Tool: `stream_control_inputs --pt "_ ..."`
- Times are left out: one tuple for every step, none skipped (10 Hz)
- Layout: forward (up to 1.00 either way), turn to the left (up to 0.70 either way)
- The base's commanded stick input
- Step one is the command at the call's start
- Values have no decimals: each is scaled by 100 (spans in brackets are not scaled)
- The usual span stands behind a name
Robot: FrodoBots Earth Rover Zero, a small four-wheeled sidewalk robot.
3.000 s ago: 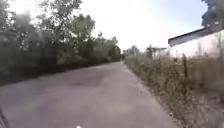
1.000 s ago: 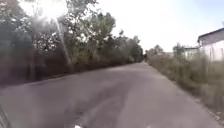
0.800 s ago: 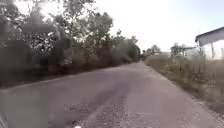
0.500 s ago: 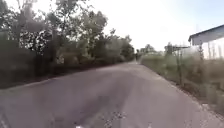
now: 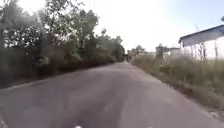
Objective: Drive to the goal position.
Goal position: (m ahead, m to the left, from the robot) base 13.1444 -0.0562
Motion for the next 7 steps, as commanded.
stream_control_inputs --pt "100 -14" --pt "100 -14" --pt "100 -14" --pt "100 -14" --pt "100 -14" --pt "100 -14" --pt "100 -14"
